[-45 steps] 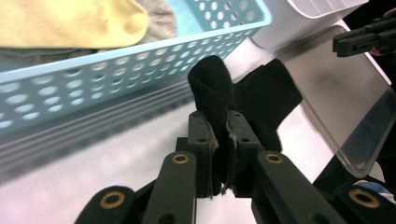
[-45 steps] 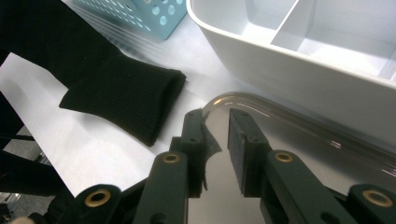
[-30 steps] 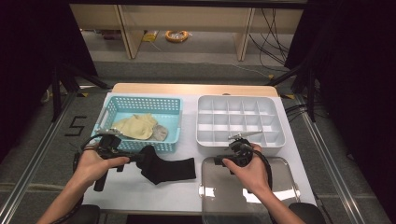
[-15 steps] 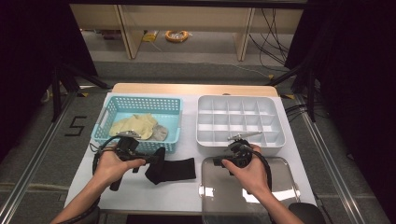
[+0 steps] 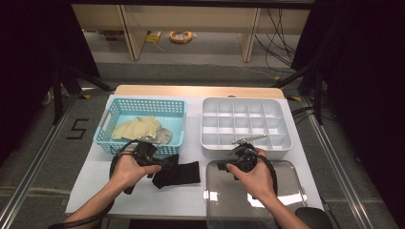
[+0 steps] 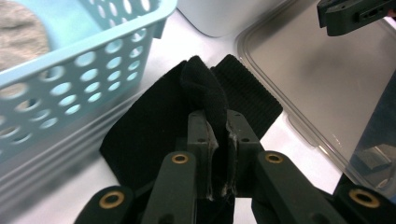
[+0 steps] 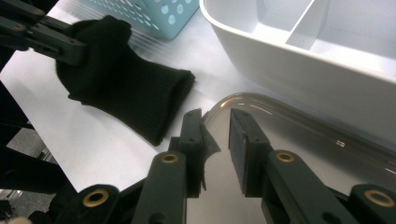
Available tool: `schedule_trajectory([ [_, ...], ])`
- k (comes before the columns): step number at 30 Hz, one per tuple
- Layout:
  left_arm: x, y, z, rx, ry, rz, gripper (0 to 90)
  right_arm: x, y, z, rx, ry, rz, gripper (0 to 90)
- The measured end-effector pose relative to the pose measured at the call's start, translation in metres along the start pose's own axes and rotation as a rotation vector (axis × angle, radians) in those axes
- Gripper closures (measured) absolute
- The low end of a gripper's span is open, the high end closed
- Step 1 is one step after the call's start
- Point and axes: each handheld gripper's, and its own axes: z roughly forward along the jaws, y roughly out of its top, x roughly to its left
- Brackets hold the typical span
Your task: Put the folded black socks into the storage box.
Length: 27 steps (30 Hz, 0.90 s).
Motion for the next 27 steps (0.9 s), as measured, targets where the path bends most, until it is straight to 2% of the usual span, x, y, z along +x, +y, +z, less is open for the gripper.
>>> schedule_trajectory([
  [3,-0.002,0.001,0.007,0.002,0.011,0.019,81.5,0.000,0.000,0.000,0.006,0.006,0.005,76.1],
  [4,-0.002,0.001,0.009,0.011,0.007,0.037,81.5,0.000,0.000,0.000,0.004,0.011,-0.002,76.1],
  [6,-0.005,0.001,0.013,0.011,0.009,0.035,81.4,0.001,0.000,0.000,0.010,0.002,0.009,76.1],
  [7,-0.005,0.001,0.015,0.021,0.013,0.050,81.3,0.001,0.000,0.001,0.021,0.012,0.011,76.0],
  [9,-0.007,0.001,0.018,0.029,0.013,0.060,81.3,0.001,0.000,0.002,0.015,0.001,0.004,76.0],
  [10,-0.009,0.001,0.019,0.026,0.007,0.054,81.2,0.001,0.000,0.002,0.016,0.000,0.001,76.0],
  [12,-0.010,0.002,0.021,0.028,0.014,0.070,81.1,0.001,0.000,0.002,0.018,0.021,0.000,76.0],
  [15,-0.013,0.003,0.023,0.020,0.007,0.074,80.8,0.001,0.000,0.002,0.019,0.012,-0.001,76.0],
  [18,-0.013,0.005,0.026,0.011,0.009,0.095,80.1,0.001,0.000,0.002,0.020,0.011,-0.003,76.0],
  [22,-0.013,0.004,0.031,0.012,0.002,0.089,79.7,0.001,-0.001,0.002,0.022,0.012,-0.007,76.0],
  [23,-0.013,0.003,0.033,0.014,0.005,0.099,79.7,0.001,-0.001,0.002,0.018,0.016,-0.012,75.9],
  [26,-0.014,0.003,0.035,0.015,0.002,0.104,79.3,0.002,-0.001,0.003,0.026,0.013,0.010,75.9],
  [27,-0.014,0.003,0.036,0.012,0.001,0.111,79.1,0.001,-0.001,0.003,0.025,0.015,0.003,75.9],
])
